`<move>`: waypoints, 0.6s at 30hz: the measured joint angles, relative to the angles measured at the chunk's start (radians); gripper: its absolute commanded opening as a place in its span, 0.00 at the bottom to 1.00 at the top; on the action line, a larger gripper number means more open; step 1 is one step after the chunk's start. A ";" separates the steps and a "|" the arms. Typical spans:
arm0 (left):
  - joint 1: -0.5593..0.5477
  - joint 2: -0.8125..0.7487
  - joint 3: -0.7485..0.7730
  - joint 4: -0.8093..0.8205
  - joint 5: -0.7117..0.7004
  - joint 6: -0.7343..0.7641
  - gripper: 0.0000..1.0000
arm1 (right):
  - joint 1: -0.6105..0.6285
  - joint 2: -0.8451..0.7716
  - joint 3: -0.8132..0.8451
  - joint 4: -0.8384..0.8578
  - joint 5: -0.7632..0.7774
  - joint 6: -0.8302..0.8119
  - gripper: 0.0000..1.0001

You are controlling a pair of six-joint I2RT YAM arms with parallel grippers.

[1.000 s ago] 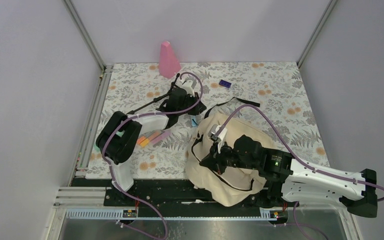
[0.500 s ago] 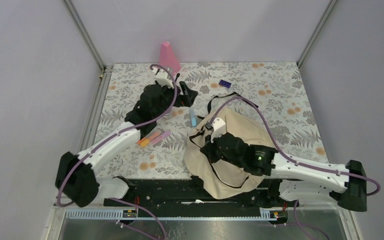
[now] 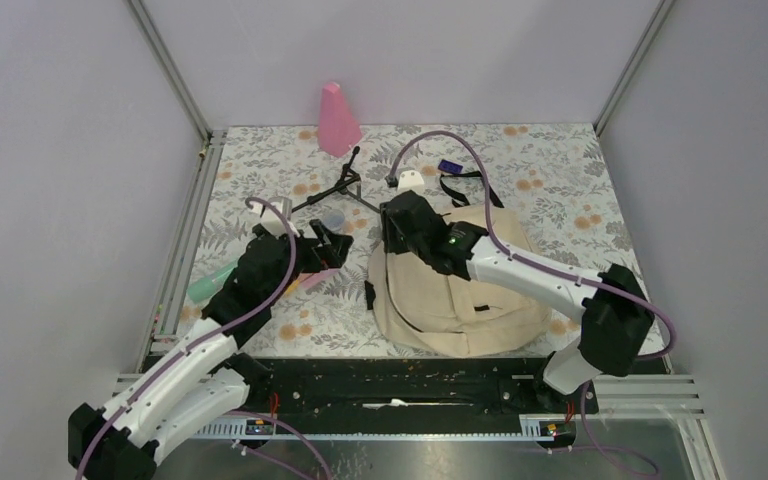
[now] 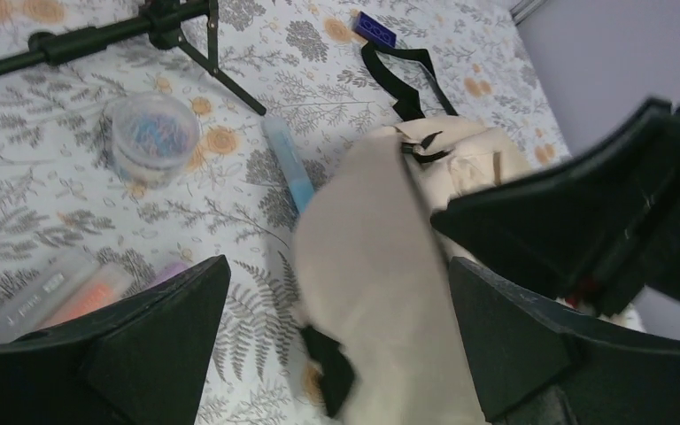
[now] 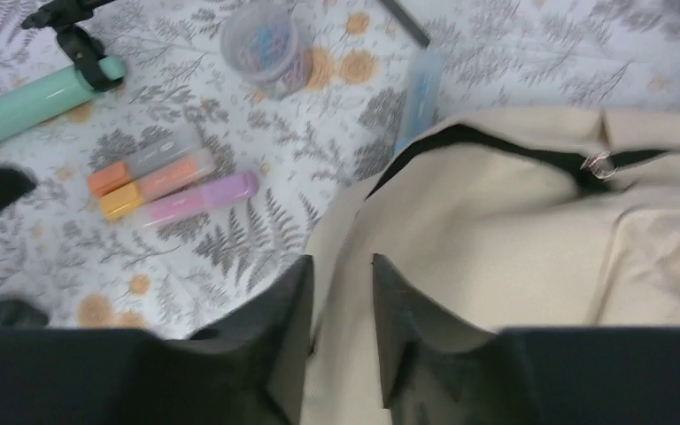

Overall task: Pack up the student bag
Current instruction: Adjust the student bag at the center of the board.

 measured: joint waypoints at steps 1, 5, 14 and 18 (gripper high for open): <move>0.000 -0.029 -0.020 0.000 0.000 -0.017 0.99 | -0.012 0.026 0.031 -0.003 0.000 -0.011 0.69; 0.000 -0.089 -0.090 0.000 0.004 -0.086 0.99 | -0.040 0.024 0.070 -0.008 0.009 -0.047 0.90; -0.109 -0.007 -0.126 0.046 0.023 -0.184 0.99 | -0.114 -0.343 -0.073 -0.063 0.111 -0.074 1.00; -0.217 0.084 -0.126 0.100 0.030 -0.224 0.99 | -0.173 -0.514 -0.198 -0.097 0.130 -0.039 1.00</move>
